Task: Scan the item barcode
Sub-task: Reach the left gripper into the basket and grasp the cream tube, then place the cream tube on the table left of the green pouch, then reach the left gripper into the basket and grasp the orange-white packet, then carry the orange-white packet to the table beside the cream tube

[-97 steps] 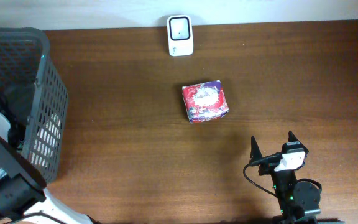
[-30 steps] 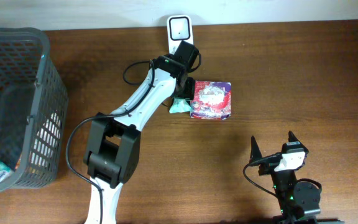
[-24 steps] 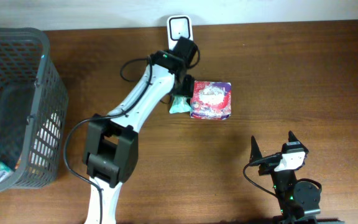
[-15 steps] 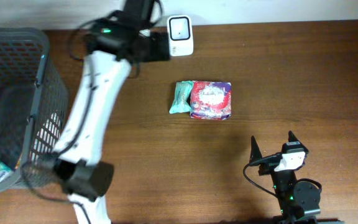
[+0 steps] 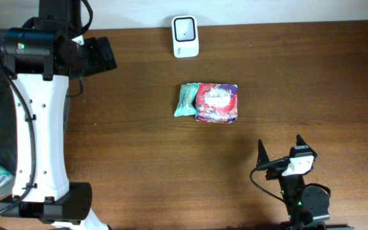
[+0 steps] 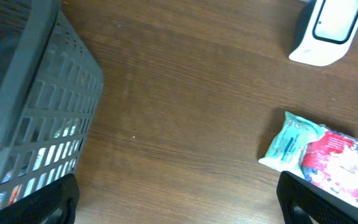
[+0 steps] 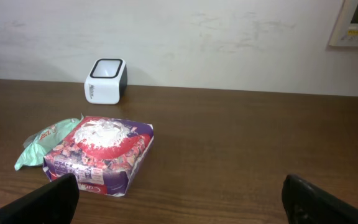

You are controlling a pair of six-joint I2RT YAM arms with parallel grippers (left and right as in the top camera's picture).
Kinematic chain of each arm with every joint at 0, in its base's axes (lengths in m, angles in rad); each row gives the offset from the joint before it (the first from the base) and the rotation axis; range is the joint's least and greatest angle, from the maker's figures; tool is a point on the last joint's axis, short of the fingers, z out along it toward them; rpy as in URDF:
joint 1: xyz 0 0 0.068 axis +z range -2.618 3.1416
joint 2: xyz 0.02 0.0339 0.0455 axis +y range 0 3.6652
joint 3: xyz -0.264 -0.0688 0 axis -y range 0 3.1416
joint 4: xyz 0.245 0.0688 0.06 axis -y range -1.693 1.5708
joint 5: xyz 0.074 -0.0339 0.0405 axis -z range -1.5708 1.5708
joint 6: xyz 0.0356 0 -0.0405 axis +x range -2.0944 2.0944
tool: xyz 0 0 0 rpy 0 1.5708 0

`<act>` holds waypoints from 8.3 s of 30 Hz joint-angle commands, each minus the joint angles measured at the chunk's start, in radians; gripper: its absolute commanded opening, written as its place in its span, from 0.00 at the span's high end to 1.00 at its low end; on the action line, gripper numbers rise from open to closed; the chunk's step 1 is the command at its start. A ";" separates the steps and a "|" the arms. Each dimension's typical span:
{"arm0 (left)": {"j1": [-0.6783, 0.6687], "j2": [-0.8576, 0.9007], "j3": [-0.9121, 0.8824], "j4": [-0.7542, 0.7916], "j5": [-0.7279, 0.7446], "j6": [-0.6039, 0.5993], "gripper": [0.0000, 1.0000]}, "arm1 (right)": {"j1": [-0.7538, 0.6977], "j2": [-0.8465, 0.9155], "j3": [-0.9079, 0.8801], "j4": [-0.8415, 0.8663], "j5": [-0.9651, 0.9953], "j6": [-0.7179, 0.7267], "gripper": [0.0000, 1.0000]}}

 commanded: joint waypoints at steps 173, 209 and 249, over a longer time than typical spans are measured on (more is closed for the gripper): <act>0.707 -0.035 -0.630 0.248 0.019 0.970 0.04 | -0.006 -0.005 -0.008 -0.003 0.002 0.000 0.01; 0.829 0.000 -1.066 0.650 0.022 0.976 1.00 | -0.006 -0.005 -0.008 -0.003 0.002 0.000 0.01; -0.241 0.407 -0.192 0.288 0.186 -0.179 0.94 | -0.006 -0.005 -0.008 -0.003 0.002 0.000 0.01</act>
